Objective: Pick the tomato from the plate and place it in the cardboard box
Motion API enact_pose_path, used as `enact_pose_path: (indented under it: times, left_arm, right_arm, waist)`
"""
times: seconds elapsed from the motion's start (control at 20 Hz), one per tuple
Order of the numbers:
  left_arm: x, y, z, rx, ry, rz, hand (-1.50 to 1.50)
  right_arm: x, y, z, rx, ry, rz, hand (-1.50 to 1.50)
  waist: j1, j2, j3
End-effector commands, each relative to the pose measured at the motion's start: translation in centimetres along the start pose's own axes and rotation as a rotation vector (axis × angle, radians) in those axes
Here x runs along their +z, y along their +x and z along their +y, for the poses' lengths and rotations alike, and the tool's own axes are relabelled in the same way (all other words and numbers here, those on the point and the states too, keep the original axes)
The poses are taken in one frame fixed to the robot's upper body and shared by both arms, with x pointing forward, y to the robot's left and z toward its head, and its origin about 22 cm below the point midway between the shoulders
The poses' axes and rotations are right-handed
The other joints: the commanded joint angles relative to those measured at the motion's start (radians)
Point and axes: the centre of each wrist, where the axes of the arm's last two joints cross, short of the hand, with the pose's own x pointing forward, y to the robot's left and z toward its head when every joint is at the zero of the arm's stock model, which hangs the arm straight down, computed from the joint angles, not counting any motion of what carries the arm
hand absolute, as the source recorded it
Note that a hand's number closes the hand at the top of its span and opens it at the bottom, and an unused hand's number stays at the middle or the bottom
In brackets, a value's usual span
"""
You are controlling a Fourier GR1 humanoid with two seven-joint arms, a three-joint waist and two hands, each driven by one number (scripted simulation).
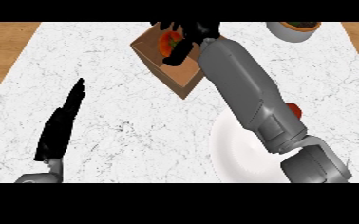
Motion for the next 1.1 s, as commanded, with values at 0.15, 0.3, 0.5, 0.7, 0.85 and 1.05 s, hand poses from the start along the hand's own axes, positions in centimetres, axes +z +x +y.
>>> enact_pose_path:
  times: [0.15, 0.3, 0.5, 0.7, 0.85, 1.05]
  left_arm:
    - [-1.2, 0.4, 0.3, -0.004, -0.01, -0.01, 0.0]
    - [-0.1, 0.2, -0.6, 0.01, -0.031, -0.024, 0.0]
    - [-0.2, -0.2, 0.2, -0.002, -0.016, -0.009, 0.0]
    - [-1.0, 0.2, -1.0, 0.001, -0.019, -0.005, 0.0]
    - [-0.1, 0.3, 0.3, 0.002, 0.002, 0.003, 0.0]
    - [0.1, -0.3, 2.6, -0.004, 0.019, -0.003, 0.0]
  right_arm:
    - [-0.1, -1.9, 2.0, -0.069, -0.012, 0.027, -1.5]
    - [-0.4, -1.0, 0.8, -0.195, -0.089, 0.007, -1.5]
    - [-0.4, -1.2, -0.4, -0.389, -0.29, -0.001, -1.5]
    - [-0.3, -2.9, -1.7, -0.565, -0.362, 0.003, -1.5]
    - [1.0, -7.4, -3.7, -0.681, -0.398, -0.023, -1.5]
    - [1.4, -8.6, -6.5, -0.737, -0.533, 0.03, -1.5]
  waist:
    - [0.018, 0.004, 0.0]
    - [0.034, 0.005, 0.0]
    - [0.022, 0.006, 0.001]
    - [-0.001, 0.01, 0.001]
    - [-0.009, 0.001, 0.003]
    - [-0.006, 0.0, 0.001]
